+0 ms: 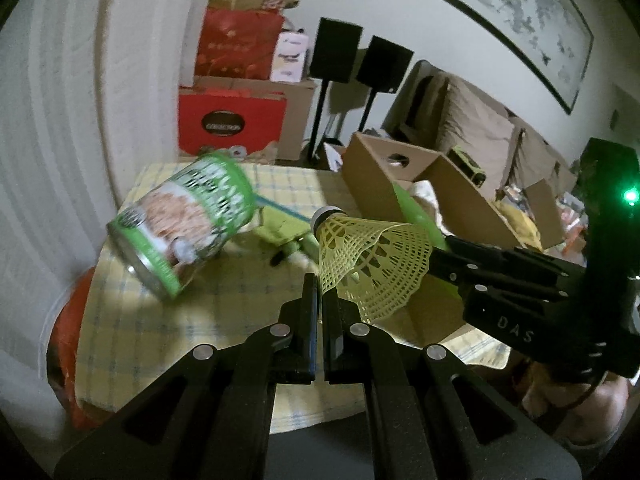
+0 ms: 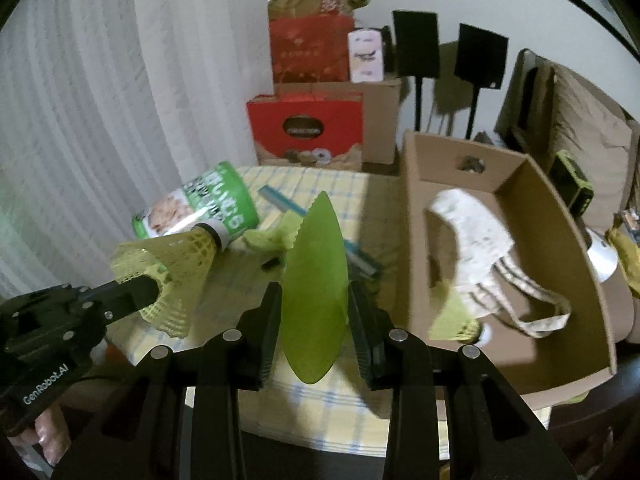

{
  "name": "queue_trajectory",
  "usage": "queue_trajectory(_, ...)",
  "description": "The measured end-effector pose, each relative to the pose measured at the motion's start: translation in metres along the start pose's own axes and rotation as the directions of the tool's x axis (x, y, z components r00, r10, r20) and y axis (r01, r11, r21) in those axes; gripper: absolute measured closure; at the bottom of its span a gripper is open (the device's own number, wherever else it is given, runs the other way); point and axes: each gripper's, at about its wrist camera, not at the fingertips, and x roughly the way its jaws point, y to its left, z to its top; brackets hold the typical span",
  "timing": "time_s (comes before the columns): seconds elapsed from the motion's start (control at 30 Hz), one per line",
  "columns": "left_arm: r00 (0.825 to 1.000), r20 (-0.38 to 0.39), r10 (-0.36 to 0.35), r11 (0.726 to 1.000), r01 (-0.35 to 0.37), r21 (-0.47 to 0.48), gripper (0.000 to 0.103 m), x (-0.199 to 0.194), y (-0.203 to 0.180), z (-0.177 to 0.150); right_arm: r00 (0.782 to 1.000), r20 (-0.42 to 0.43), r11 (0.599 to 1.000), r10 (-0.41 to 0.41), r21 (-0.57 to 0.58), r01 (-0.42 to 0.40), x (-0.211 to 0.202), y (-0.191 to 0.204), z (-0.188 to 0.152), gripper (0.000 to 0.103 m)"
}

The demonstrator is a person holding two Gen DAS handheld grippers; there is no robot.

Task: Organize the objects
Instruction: 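Carry the spatula over the box with the right tool while the left tool carries the shuttlecock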

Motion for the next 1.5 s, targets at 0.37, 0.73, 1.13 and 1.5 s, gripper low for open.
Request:
queue_trajectory(0.37,1.000,0.000,-0.016,0.998,0.016,0.065,0.101,0.016,-0.051,0.022,0.996,0.059,0.996,-0.069,0.054,0.066,-0.026,-0.045,0.003,0.070)
queue_trajectory(0.73,0.999,-0.023,-0.049,0.992,0.051,0.115,0.101,0.048,-0.110,0.030,0.986,0.072,0.982,-0.147,0.132,0.137,-0.045,-0.101,-0.003,0.070)
queue_trajectory(1.13,0.995,-0.063,-0.074,0.981,0.084,0.175,0.101,0.089,-0.170,0.026,0.977,0.043,0.961,-0.211,0.191,0.199,-0.050,-0.157,-0.015,0.070)
queue_trajectory(1.5,0.983,-0.144,-0.111,0.969,0.139,0.204,0.101,0.126,-0.198,0.021,0.975,-0.013,0.941,-0.220,0.262,0.215,-0.030,-0.198,-0.031,0.070)
